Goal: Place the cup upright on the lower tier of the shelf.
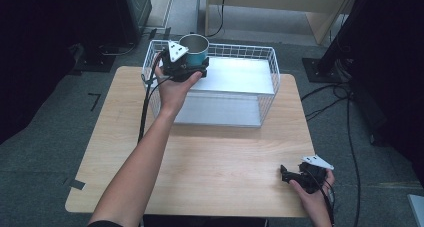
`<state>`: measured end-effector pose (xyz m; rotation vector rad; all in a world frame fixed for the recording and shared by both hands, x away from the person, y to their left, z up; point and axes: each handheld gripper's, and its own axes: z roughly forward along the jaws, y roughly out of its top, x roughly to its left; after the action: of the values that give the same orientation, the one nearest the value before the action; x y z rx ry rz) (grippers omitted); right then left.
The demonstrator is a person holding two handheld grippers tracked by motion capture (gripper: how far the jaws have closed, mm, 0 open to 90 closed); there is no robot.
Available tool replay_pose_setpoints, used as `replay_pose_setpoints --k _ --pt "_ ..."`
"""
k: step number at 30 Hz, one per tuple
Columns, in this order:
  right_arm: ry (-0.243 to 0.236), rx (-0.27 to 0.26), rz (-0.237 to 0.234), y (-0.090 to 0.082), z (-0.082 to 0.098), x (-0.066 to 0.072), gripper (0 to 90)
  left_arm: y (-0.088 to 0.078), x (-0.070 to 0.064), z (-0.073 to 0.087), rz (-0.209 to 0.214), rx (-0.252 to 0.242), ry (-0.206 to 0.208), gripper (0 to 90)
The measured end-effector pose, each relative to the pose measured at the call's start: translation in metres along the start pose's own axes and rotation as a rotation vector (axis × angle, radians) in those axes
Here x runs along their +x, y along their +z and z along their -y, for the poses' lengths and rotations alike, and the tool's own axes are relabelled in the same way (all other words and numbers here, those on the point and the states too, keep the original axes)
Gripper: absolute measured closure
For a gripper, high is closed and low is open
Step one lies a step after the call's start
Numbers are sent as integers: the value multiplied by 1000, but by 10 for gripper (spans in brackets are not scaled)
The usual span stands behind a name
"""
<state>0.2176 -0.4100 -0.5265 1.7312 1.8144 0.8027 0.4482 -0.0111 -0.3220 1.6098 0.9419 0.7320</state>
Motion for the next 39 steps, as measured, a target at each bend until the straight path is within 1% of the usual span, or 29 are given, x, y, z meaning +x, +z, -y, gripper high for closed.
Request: replay_pose_setpoints --k 5,7,12,13,18,19,22,25,26,27,28,33,34,35,37,38,39 --pt "-1 2 -1 0 0 0 0 -4 2 0 19 4 -8 2" --pt "-8 3 -2 0 0 0 0 -6 3 1 18 5 -4 0" --pt "-5 5 -2 0 0 1 0 -16 6 2 13 -13 -6 0" --pt "-5 5 -2 0 0 1 0 -16 6 2 13 -13 -6 0" --pt "-7 6 1 0 0 1 0 -28 4 3 20 -29 3 0" --pt "-11 4 3 0 0 1 0 -33 4 4 21 -36 5 0" --pt "-14 5 2 0 0 1 0 -37 3 5 25 -39 9 0" --pt "-15 5 1 0 0 1 0 -46 3 9 27 -45 14 0" --pt "-15 5 1 0 0 1 0 -46 3 9 27 -45 14 0" --pt "-15 6 1 0 0 1 0 -51 3 11 28 -51 16 0" --pt "-15 6 1 0 0 1 0 -51 3 11 28 -51 16 0" --pt "-15 5 3 0 0 1 0 -63 2 18 29 -56 26 0" --pt "-14 6 2 0 0 1 0 -68 1 20 28 -59 25 0" --pt "-14 6 2 0 0 1 0 -68 1 20 28 -59 25 0" --pt "-15 6 2 0 0 1 0 -73 0 23 27 -63 31 0" --pt "-15 6 3 0 0 1 0 -79 0 25 26 -69 31 0" --pt "-14 6 3 0 0 1 0 -79 0 25 26 -69 31 0"
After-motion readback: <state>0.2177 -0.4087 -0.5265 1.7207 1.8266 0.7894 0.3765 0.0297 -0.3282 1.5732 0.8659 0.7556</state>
